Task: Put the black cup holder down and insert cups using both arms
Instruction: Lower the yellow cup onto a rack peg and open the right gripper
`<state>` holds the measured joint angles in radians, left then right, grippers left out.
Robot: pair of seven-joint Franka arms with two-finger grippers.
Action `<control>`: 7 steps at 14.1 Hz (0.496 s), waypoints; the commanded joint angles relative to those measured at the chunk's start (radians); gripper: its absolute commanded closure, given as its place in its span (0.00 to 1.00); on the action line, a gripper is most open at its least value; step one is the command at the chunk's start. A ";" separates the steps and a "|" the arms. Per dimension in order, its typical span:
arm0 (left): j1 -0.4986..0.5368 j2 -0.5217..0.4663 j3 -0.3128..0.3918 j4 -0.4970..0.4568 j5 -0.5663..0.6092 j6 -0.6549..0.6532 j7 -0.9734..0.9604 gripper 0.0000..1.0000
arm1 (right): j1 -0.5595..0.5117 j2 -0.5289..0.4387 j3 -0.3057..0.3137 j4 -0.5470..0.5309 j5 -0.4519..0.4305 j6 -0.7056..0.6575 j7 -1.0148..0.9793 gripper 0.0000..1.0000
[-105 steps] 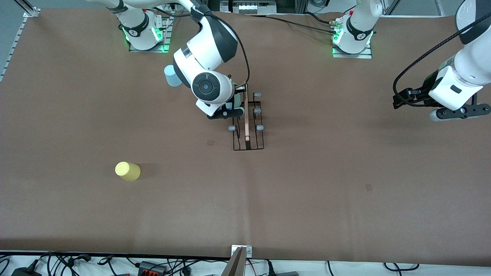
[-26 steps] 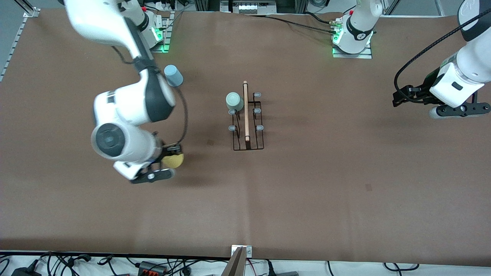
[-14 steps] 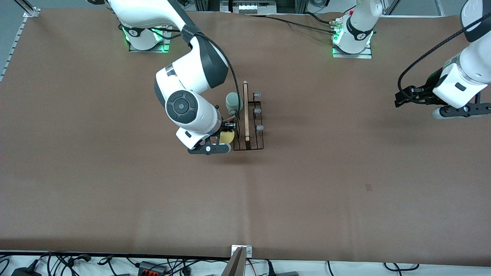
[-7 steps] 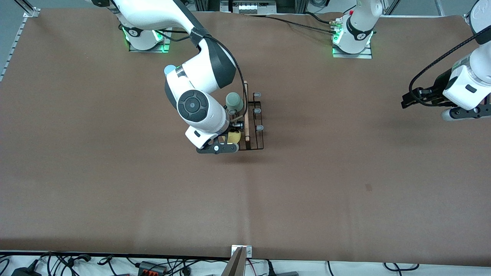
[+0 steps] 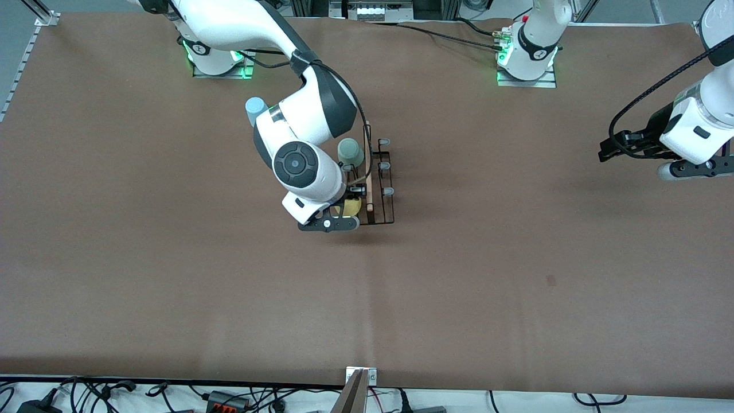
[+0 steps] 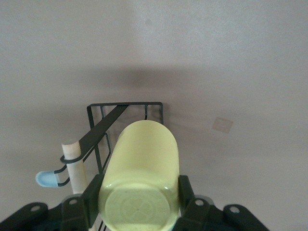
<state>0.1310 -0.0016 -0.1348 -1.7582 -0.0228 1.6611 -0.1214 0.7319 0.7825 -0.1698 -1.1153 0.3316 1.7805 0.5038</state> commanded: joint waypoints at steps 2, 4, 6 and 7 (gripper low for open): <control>0.005 0.011 -0.005 0.028 -0.005 -0.024 0.060 0.00 | 0.009 0.012 -0.002 -0.011 0.012 0.014 -0.001 0.72; 0.007 0.011 -0.005 0.026 -0.006 -0.023 0.052 0.00 | 0.011 0.014 -0.002 -0.023 0.009 0.016 -0.002 0.63; 0.007 0.011 0.000 0.026 -0.008 -0.023 0.049 0.00 | 0.009 0.012 -0.002 -0.023 0.010 0.016 0.007 0.00; 0.007 0.011 0.001 0.026 -0.008 -0.023 0.049 0.00 | 0.009 0.009 -0.002 -0.021 0.010 0.014 0.012 0.00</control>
<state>0.1315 -0.0016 -0.1337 -1.7582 -0.0228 1.6598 -0.0901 0.7366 0.8028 -0.1699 -1.1270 0.3316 1.7866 0.5044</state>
